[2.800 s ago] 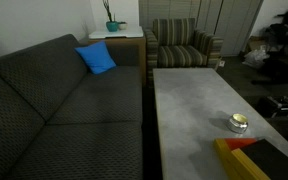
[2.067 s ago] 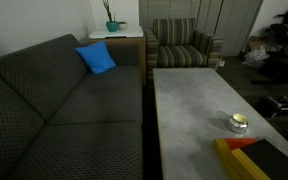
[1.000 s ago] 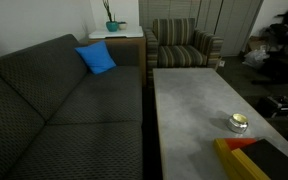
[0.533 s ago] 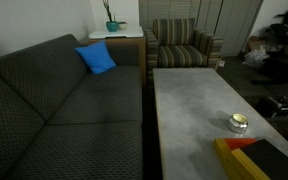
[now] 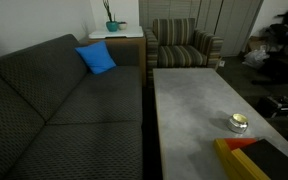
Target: Cover the metal container with the lid on the table
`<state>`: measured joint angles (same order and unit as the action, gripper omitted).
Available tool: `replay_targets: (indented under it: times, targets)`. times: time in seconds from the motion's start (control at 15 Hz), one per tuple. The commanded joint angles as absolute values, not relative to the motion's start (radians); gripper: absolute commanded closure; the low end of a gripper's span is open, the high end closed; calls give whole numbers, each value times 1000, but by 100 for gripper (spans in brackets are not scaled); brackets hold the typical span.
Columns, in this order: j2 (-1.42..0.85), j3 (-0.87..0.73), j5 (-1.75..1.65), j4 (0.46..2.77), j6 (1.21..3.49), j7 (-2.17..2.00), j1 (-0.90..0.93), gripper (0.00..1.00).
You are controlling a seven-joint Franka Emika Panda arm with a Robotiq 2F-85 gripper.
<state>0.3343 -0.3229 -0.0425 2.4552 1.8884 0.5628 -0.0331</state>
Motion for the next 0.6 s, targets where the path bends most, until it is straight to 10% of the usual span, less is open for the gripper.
replay_targets:
  times: [0.0, 0.53]
  targets:
    - [231, -278, -56, 2370, 1901, 604, -41, 0]
    - [-144, -249, 65, 2245, 1976, 715, -89, 0]
